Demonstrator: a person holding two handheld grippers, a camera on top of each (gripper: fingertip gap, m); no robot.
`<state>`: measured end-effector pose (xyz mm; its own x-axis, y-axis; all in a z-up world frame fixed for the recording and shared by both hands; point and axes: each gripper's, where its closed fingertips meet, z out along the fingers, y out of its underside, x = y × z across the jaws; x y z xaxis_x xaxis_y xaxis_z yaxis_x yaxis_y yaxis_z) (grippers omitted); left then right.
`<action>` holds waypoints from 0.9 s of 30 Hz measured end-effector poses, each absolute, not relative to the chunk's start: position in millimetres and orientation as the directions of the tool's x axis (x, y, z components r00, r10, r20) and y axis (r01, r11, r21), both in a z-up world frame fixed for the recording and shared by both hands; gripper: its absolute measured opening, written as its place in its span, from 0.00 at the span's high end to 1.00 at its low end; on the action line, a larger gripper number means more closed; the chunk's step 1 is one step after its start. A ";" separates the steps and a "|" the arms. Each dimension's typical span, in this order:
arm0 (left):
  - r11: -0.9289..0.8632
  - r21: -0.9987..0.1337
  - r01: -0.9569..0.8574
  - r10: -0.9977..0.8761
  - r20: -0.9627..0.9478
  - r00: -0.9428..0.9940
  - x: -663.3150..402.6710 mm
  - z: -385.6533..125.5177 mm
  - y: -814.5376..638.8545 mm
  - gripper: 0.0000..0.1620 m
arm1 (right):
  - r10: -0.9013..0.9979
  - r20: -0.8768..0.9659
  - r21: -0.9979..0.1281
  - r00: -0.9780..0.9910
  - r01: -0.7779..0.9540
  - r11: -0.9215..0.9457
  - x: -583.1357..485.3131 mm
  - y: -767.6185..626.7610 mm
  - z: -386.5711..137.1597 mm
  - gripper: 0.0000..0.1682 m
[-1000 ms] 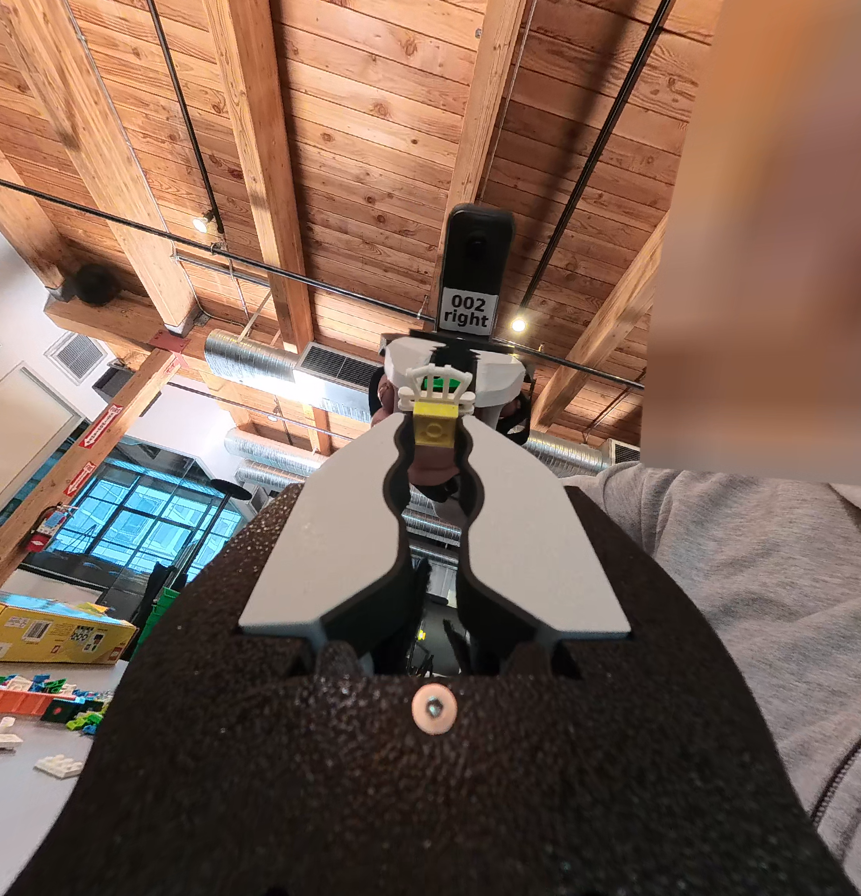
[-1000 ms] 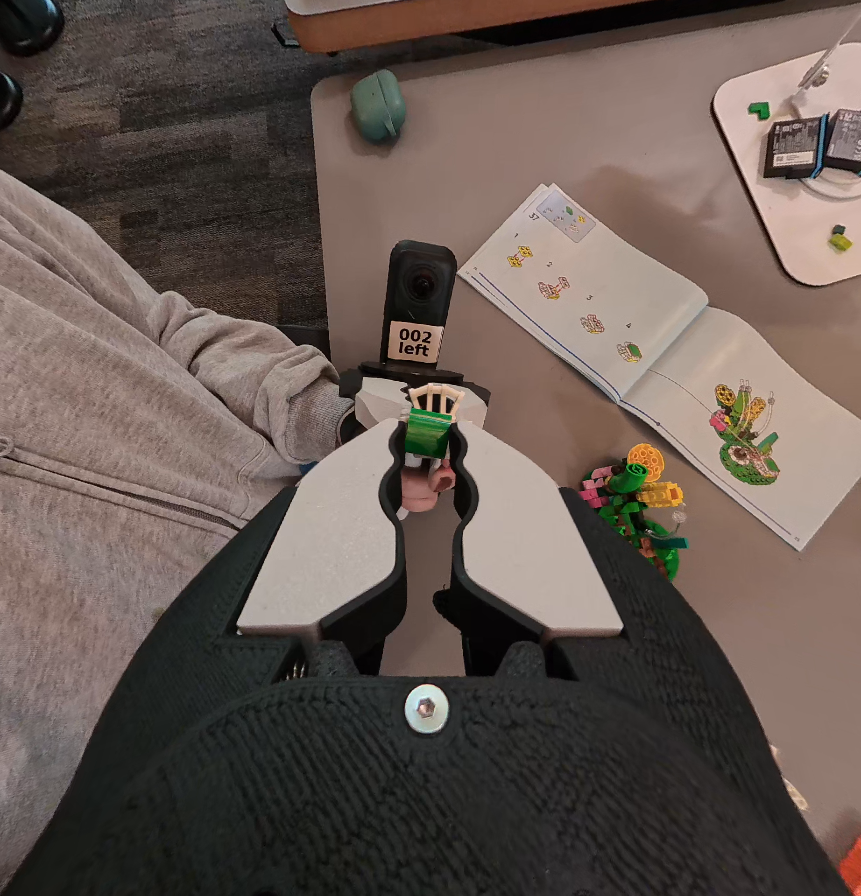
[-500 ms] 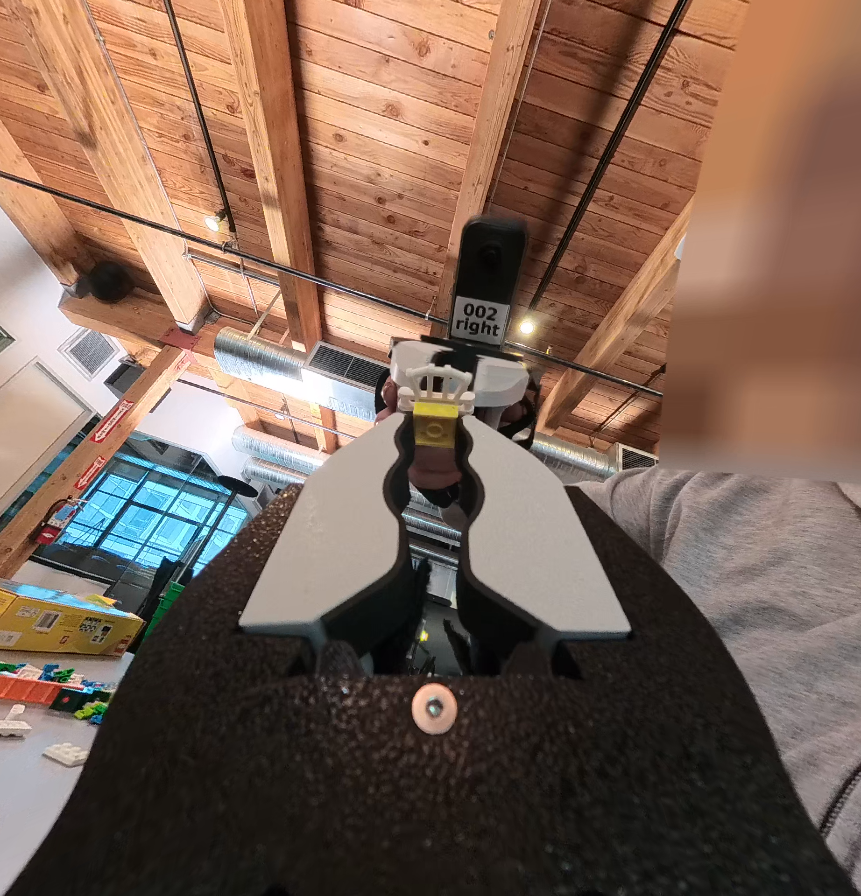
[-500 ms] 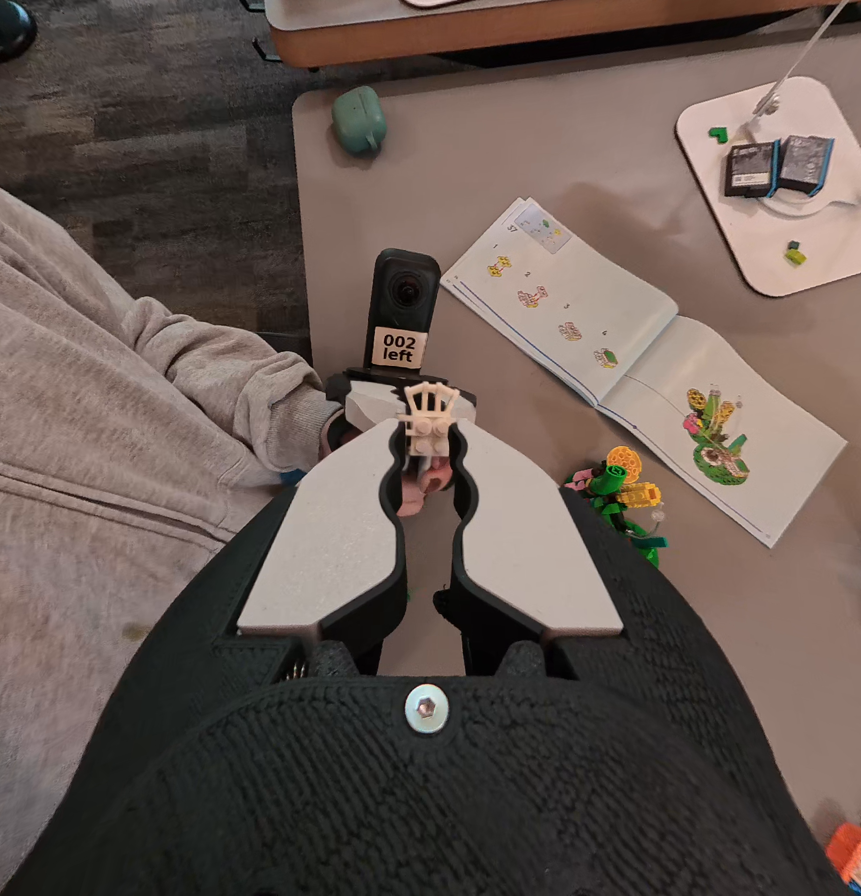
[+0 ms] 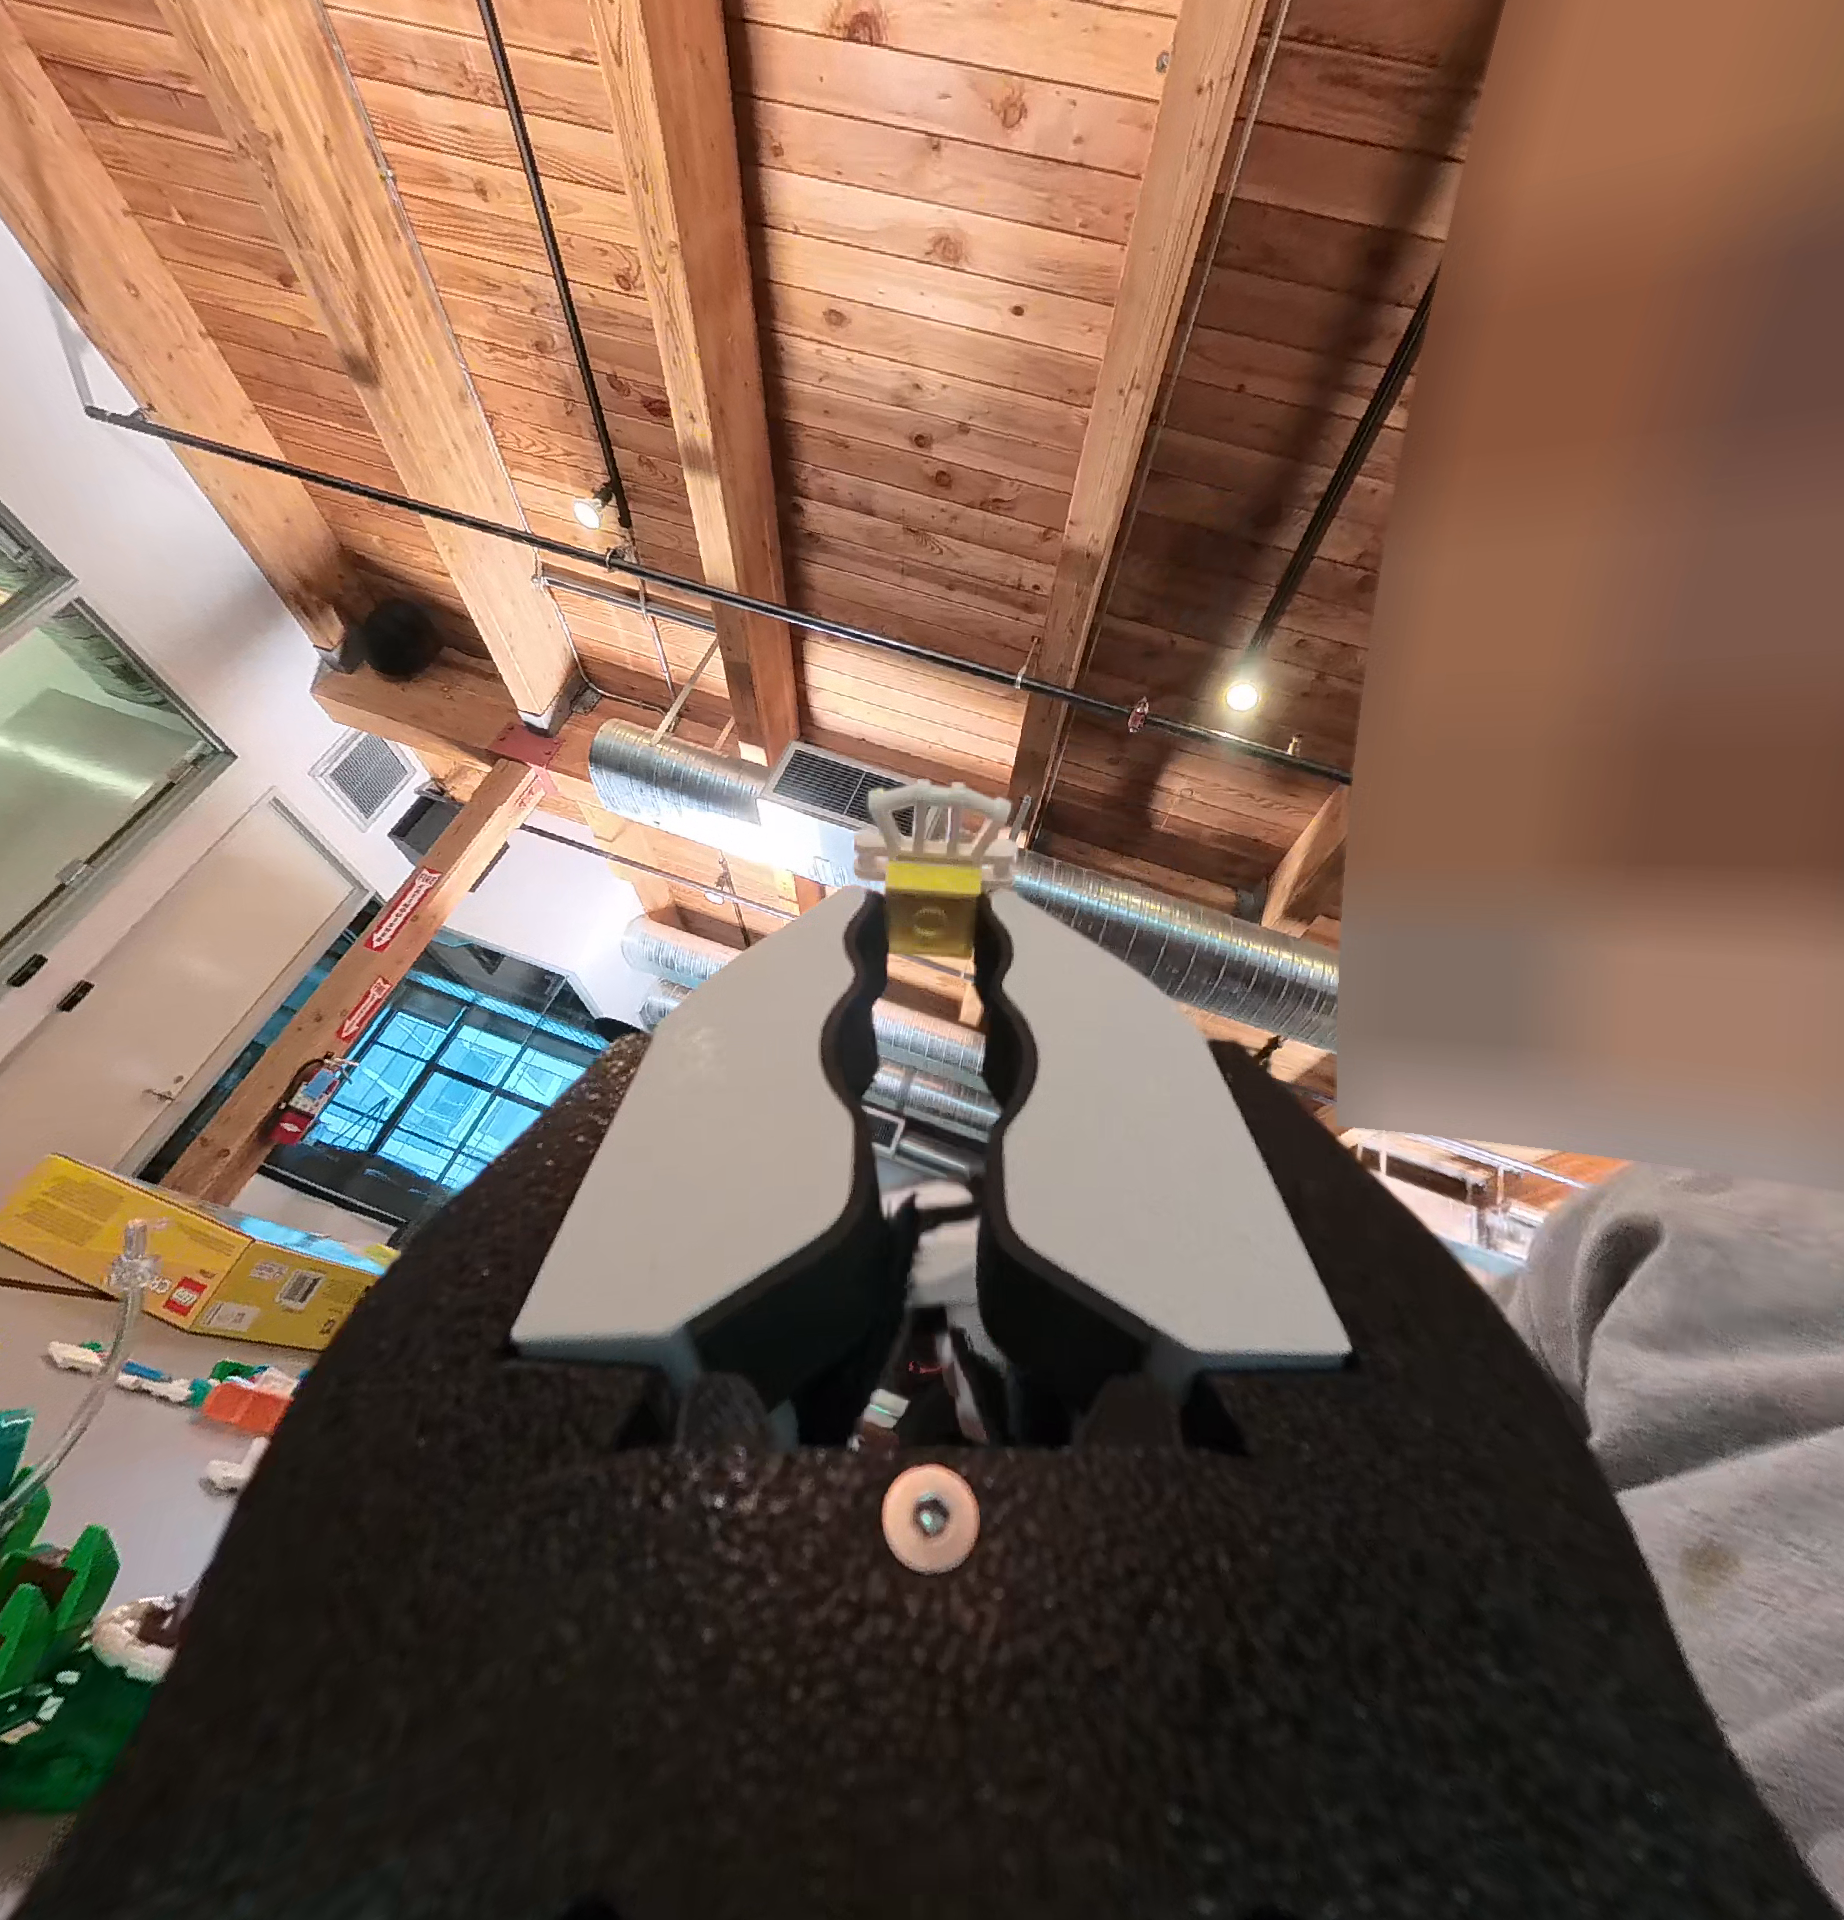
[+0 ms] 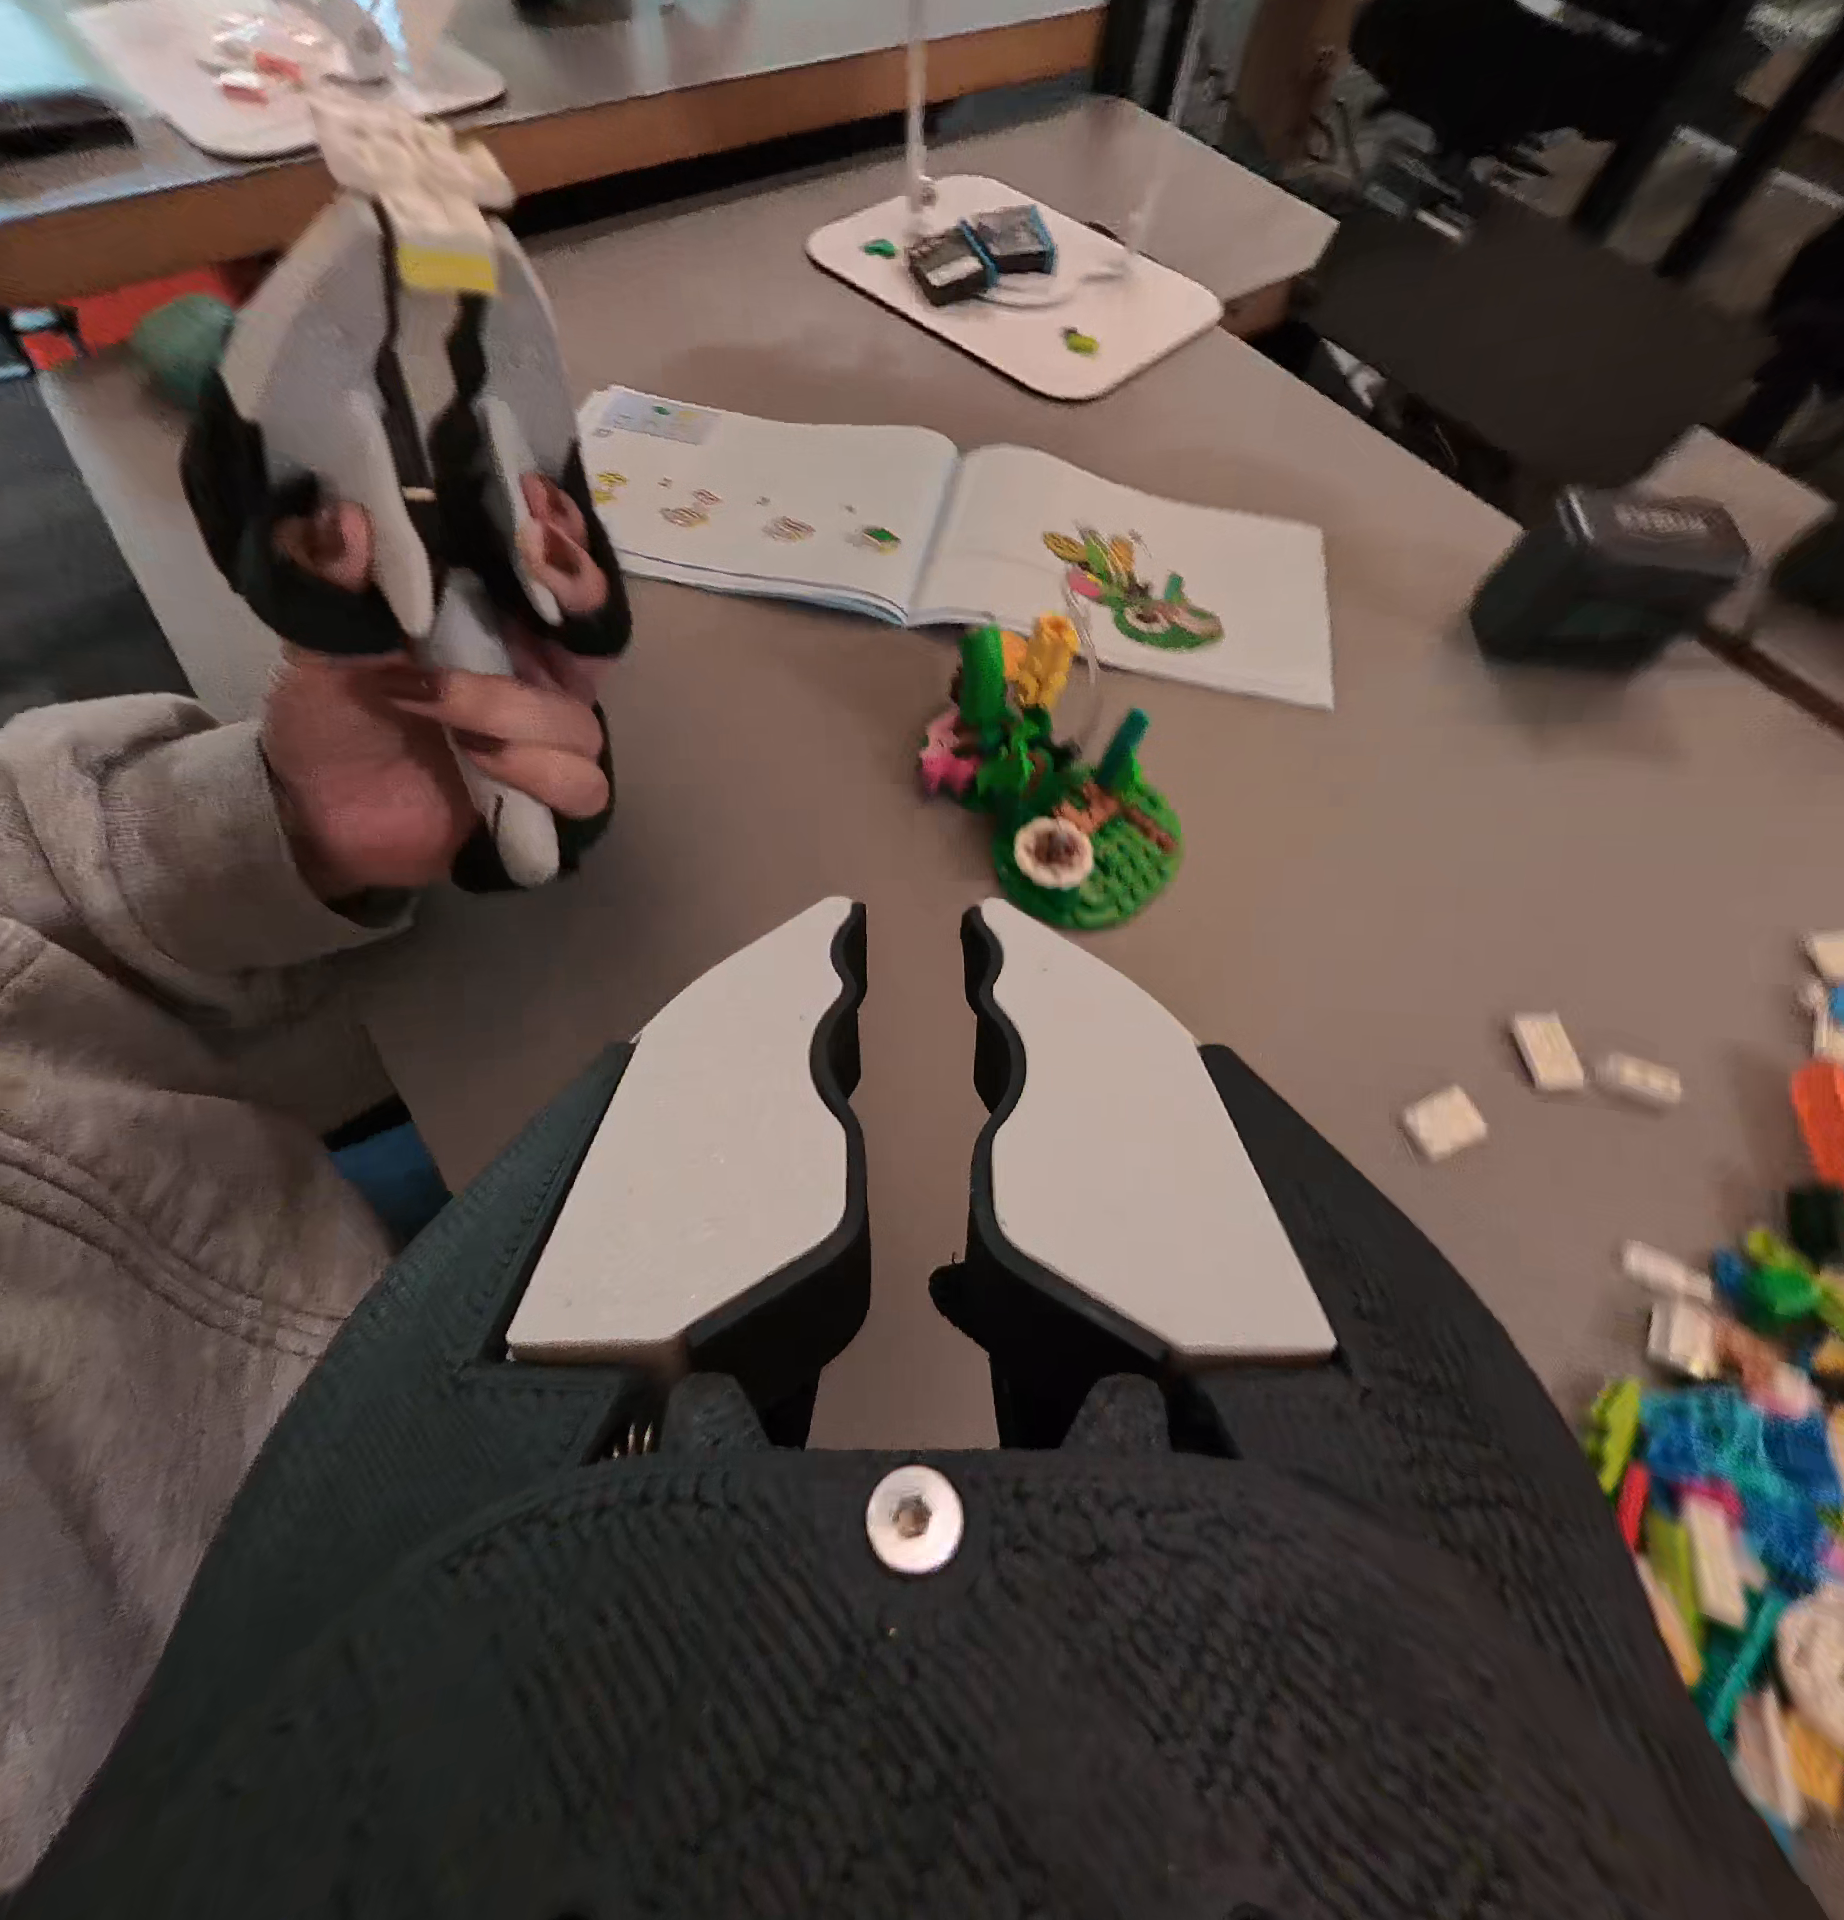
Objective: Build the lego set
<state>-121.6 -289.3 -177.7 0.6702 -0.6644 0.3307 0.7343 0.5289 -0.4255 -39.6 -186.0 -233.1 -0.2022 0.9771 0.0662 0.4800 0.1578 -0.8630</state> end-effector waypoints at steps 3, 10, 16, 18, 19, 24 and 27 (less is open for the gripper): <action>0.520 -0.425 0.741 -0.667 0.340 0.663 -121.2 -179.8 -286.9 0.90 | 0.993 0.032 -0.879 -0.110 0.470 0.080 -8.1 -170.7 -246.9 0.90; 0.493 -0.442 0.749 -0.670 0.356 0.652 -117.1 -186.0 -280.0 0.90 | 0.988 0.115 -0.879 -0.102 0.453 0.149 48.0 -173.4 -265.5 0.90; 0.472 -0.478 0.741 -0.669 0.353 0.654 -108.5 -188.7 -271.7 0.90 | 0.970 0.189 -0.855 -0.155 0.460 0.241 65.5 -187.7 -292.0 0.90; 0.463 -0.484 0.743 -0.673 0.354 0.650 -106.9 -189.2 -269.6 0.90 | 0.975 0.150 -0.868 -0.166 0.449 0.210 64.5 -193.8 -294.0 0.89; 0.459 -0.485 0.745 -0.676 0.353 0.647 -106.2 -189.2 -269.5 0.90 | 0.975 0.140 -0.874 -0.171 0.441 0.203 64.0 -195.5 -293.5 0.89; 0.453 -0.493 0.743 -0.677 0.351 0.646 -105.0 -189.5 -268.3 0.90 | 0.974 0.144 -0.890 -0.175 0.407 0.204 62.7 -193.7 -291.6 0.89; 0.445 -0.498 0.744 -0.680 0.353 0.643 -102.9 -190.1 -266.6 0.90 | 0.972 0.128 -0.891 -0.198 0.407 0.201 66.0 -197.7 -295.0 0.89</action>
